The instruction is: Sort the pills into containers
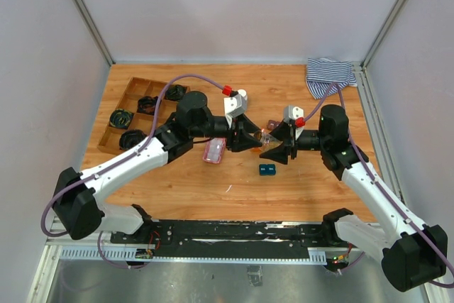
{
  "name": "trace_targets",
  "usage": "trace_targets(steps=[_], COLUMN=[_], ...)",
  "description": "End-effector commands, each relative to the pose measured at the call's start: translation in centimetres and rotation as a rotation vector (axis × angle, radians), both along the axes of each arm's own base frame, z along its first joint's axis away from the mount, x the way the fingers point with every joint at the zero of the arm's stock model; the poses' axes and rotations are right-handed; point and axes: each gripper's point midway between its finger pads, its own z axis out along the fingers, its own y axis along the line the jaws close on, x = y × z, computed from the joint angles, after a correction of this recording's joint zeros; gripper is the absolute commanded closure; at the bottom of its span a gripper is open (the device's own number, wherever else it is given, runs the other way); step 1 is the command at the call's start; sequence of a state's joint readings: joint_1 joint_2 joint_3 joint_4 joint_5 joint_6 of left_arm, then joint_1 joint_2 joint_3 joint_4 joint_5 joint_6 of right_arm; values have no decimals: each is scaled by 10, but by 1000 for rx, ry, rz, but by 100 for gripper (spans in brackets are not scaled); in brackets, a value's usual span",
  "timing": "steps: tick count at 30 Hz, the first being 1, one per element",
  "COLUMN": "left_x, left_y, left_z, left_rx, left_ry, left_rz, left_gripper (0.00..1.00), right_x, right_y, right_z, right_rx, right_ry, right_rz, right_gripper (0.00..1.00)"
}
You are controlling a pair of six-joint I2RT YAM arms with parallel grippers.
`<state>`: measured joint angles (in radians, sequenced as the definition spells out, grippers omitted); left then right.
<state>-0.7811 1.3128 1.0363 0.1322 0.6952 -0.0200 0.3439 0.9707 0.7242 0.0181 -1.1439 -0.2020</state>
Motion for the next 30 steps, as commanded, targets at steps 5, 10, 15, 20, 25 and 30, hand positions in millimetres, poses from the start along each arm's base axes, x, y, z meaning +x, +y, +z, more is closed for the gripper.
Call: trace_targets(steps=[5,10,15,20,25,30], left_x=[6,-3,-17,-24,4,6], left_y=[9,33,55,62,59,45], left_z=[37,74,83,65,36,34], left_rx=[-119,-276,-425,-553,-448,-401], left_ry=[-86,-68,109,379,400,368], left_rz=[66,171,229,244,528,574], left_gripper=[10,1,1,11,17,17], right_x=[-1,-1,-2,-1,0,1], right_y=[1,1,1,1,1,1], right_z=[22,23,23,22,20,19], right_rx=[40,40,39,38,35,33], right_ry=[-84,-87,-90,-85,-82,-79], right_rz=[22,23,26,26,22,18], right_gripper=[99,99,99,100,100,99])
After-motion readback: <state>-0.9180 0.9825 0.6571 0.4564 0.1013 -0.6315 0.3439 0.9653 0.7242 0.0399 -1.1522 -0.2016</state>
